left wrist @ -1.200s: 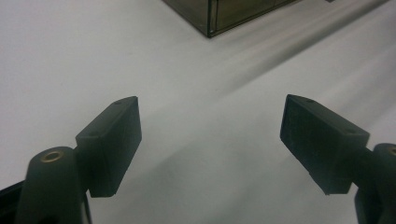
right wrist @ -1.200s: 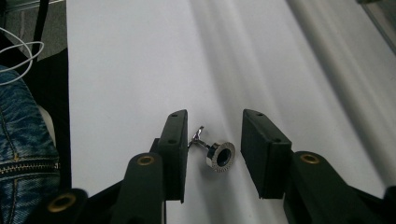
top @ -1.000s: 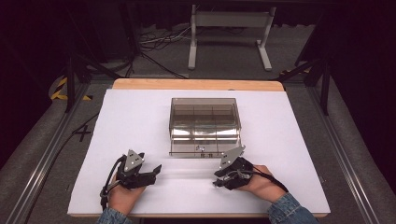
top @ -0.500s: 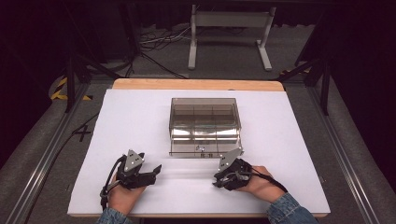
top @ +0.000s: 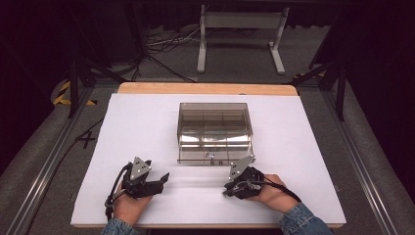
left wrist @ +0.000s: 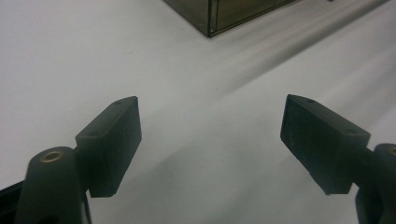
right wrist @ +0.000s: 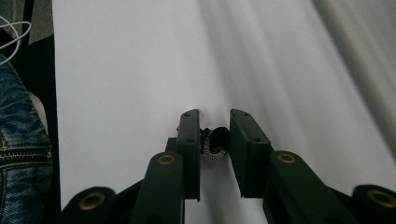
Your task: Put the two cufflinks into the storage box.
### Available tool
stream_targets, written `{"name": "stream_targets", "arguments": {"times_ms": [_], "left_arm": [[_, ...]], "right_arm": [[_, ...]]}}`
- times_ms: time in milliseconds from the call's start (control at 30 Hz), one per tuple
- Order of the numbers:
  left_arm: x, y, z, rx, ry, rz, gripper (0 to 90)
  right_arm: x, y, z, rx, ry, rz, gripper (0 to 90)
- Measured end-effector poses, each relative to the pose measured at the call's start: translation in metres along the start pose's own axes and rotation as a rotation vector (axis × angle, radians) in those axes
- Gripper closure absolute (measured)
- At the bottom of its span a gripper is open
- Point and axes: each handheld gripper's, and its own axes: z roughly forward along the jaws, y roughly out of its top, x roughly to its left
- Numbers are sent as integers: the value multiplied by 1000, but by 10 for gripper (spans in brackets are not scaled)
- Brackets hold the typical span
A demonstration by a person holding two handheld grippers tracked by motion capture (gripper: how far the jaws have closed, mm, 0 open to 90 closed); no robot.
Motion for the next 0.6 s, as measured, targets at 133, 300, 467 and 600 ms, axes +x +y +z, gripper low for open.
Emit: {"name": "stream_targets", "arguments": {"times_ms": [133,300,467,600], "left_arm": [[0,0,0,0,0,0,211],[0,0,0,0,-1,1,211],[0,0,0,0,0,0,211],[0,0,0,0,0,0,211]], "right_arm": [[0,1,-3,-4,-5,6,746],[1,4,-8,-12,-12,2,746],[1,8,-13,-16,-18,0,746],[1,11,-18,-23,-23,-3,746]]}}
